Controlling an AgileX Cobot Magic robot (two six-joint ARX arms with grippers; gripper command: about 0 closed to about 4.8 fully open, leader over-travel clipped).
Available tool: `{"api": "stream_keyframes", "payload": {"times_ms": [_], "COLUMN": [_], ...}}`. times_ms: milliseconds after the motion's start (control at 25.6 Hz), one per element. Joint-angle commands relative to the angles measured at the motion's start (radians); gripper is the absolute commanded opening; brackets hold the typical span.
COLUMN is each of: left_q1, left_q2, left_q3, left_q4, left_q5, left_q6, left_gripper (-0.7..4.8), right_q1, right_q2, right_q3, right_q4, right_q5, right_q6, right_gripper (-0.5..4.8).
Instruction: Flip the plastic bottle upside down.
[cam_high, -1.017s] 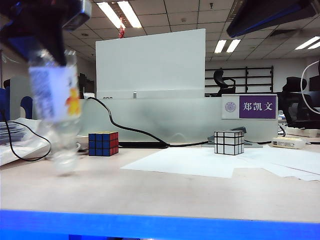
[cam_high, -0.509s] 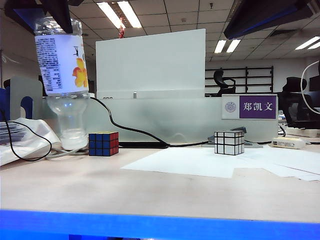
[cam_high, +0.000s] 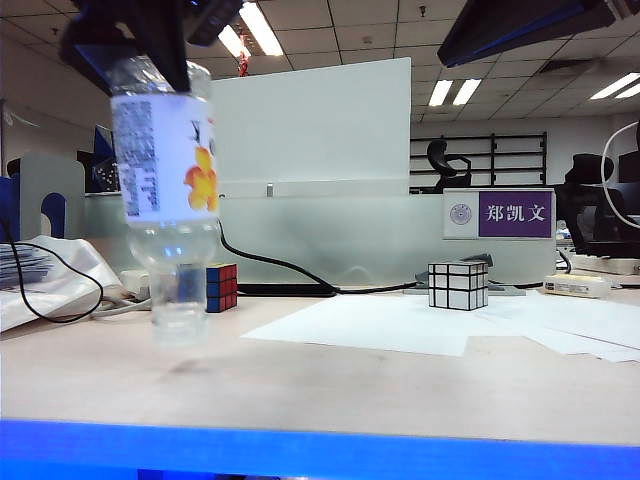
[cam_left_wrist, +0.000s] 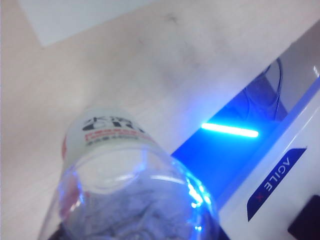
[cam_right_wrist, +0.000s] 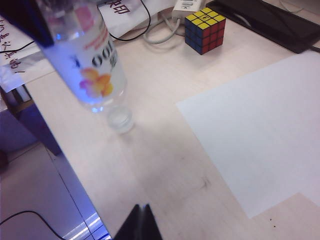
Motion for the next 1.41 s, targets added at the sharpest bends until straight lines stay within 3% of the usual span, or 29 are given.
{"api": "stream_keyframes", "payload": {"times_ms": [39,861,939,1056,1252,1408], "left_q1": [-0.028,-0.029,-0.029,-0.029,-0.029,-0.029], "left_q2": [0.017,0.046,0.046,0.046,0.046,0.046], "left_q3": [0.002,0.002,0.002,0.002,0.002,0.002], "left_q4": [-0.002,0.013,0.014,0.019,0.021,0.028], "left_q5": [-0.012,-0.011,-0.011,-0.011,-0.011,-0.011], "left_q6": [-0.003,0.009,0.011,0.013,0.014,0.016], "left_gripper": [-0.06,-0.03,0.27,1.25,1.39,2.22], "right_q1": [0.001,0.0,0.0,0.0,0.0,0.0], "right_q2": [-0.002,-0.002,-0.002,-0.002,-0.002,-0.002], "right_q3": [0.004,0.004,0.004,0.004,0.004,0.004], "right_q4": [0.012,0.01,0.009,0.01,0.01,0.009], "right_q5": [0.0,0.0,0.0,-0.001,-0.001,-0.001], "right_q6": [0.005,0.004,0.004,0.004,0.004,0.004], "right_gripper": [-0.09,-0.09,-0.09,-0.09,-0.09,-0.09]}}
